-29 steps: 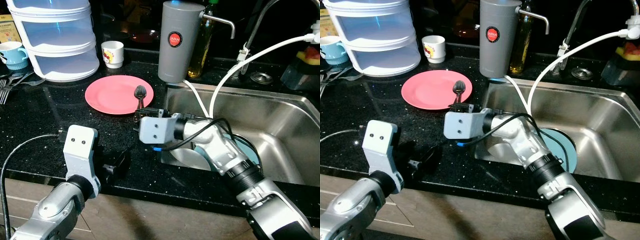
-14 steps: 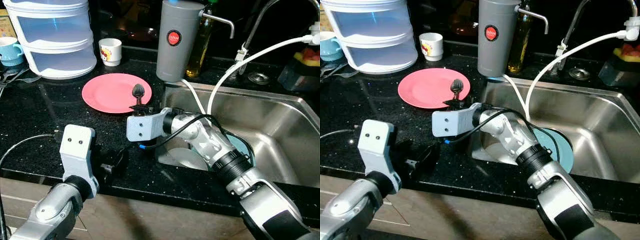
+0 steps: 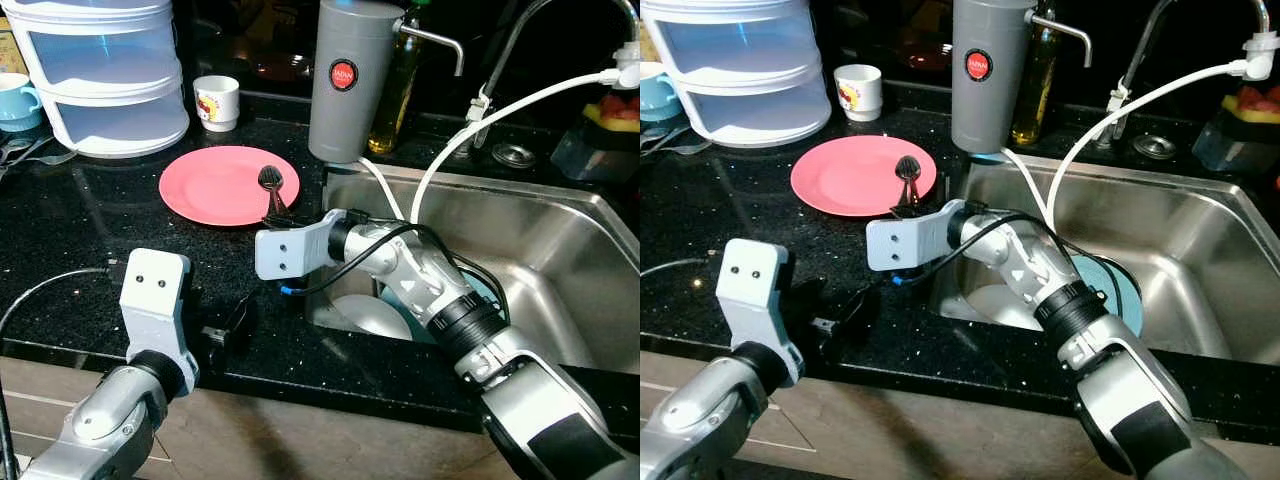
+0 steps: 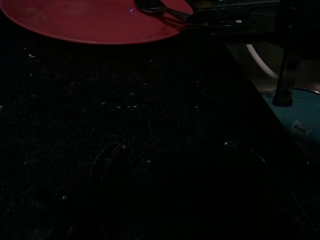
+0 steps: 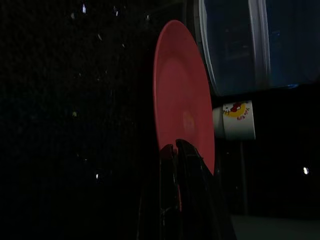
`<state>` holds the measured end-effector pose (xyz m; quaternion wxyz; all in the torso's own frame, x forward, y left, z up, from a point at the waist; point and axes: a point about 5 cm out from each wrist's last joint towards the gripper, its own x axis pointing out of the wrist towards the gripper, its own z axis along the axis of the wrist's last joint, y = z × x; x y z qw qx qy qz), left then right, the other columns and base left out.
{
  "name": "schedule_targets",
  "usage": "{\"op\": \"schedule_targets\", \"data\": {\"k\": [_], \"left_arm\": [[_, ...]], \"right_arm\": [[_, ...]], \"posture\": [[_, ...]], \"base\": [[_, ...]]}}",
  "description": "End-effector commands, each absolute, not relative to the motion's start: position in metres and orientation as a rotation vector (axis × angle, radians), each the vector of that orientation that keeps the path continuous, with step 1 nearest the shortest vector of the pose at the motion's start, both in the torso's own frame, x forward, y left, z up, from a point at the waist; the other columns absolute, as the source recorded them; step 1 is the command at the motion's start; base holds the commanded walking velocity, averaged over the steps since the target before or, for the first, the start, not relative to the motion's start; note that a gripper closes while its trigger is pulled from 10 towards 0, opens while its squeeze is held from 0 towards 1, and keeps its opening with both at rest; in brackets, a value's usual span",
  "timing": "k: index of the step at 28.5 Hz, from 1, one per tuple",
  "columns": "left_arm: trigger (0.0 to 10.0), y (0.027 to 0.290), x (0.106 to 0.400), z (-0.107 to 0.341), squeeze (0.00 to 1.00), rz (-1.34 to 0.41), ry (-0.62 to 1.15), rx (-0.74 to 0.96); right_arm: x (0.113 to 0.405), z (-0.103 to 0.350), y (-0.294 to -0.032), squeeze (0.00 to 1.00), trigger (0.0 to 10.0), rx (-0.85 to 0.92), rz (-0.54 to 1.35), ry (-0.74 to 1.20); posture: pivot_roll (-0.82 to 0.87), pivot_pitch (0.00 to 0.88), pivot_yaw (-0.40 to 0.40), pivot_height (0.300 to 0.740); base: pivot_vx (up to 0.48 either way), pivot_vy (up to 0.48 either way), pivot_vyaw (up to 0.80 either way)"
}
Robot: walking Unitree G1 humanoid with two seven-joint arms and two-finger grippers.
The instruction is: Kitchen organization
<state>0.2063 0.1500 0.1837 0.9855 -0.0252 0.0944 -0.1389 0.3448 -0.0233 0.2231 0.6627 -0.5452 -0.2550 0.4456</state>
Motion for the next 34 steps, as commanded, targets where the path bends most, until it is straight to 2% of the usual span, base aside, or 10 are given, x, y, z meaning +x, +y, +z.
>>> {"op": "schedule_targets", "data": {"k": [1,6,7,8,12,18,28,31,33,34], "left_arm": [[10.0,0.149,0.205,0.172,0.0,-0.29,0.268,-0.064],[10.0,0.149,0.206,0.172,0.0,-0.29,0.268,-0.062],[10.0,0.149,0.206,0.172,0.0,-0.289,0.268,-0.059],[10.0,0.149,0.206,0.172,0.0,-0.289,0.268,-0.059],[10.0,0.15,0.206,0.172,0.0,-0.289,0.267,-0.051],[10.0,0.151,0.207,0.172,0.0,-0.288,0.264,-0.046],[10.0,0.149,0.208,0.172,0.0,-0.292,0.261,-0.044],[10.0,0.149,0.208,0.172,0.0,-0.293,0.261,-0.042],[10.0,0.148,0.209,0.172,0.0,-0.294,0.26,-0.04],[10.0,0.148,0.209,0.172,0.0,-0.294,0.26,-0.04]], "right_arm": [[0.342,0.221,-0.022,0.0,0.0,-1.192,1.033,-0.583],[0.338,0.227,-0.017,0.0,0.0,-1.118,1.047,-0.63],[0.333,0.236,-0.013,0.0,0.0,-1.015,1.063,-0.683],[0.333,0.236,-0.013,0.0,0.0,-1.015,1.063,-0.683],[0.32,0.259,-0.005,0.0,0.0,-0.788,1.094,-0.783],[0.314,0.267,-0.001,0.0,0.0,-0.688,1.113,-0.818],[0.312,0.268,0.0,0.0,0.0,-0.563,1.121,-0.797],[0.312,0.272,0.001,0.0,0.0,-0.445,1.116,-0.782],[0.314,0.28,0.0,0.0,0.0,-0.281,1.098,-0.759],[0.314,0.28,0.0,0.0,0.0,-0.281,1.098,-0.759]], "posture": [[0.16,0.033,-0.086,0.74],[0.16,0.031,-0.086,0.74],[0.16,0.03,-0.085,0.74],[0.16,0.03,-0.085,0.74],[0.17,0.027,-0.082,0.74],[0.17,0.025,-0.077,0.74],[0.17,0.023,-0.075,0.74],[0.17,0.022,-0.074,0.74],[0.17,0.021,-0.076,0.74],[0.17,0.021,-0.076,0.74]], "base": [[0.0,0.0,0.0],[0.0,0.0,0.0],[0.0,0.0,0.0],[0.0,0.0,0.0],[0.0,0.0,0.0],[0.0,0.0,0.0],[0.0,0.0,0.0],[0.0,0.0,0.0],[0.0,0.0,0.0],[0.0,0.0,0.0]]}}
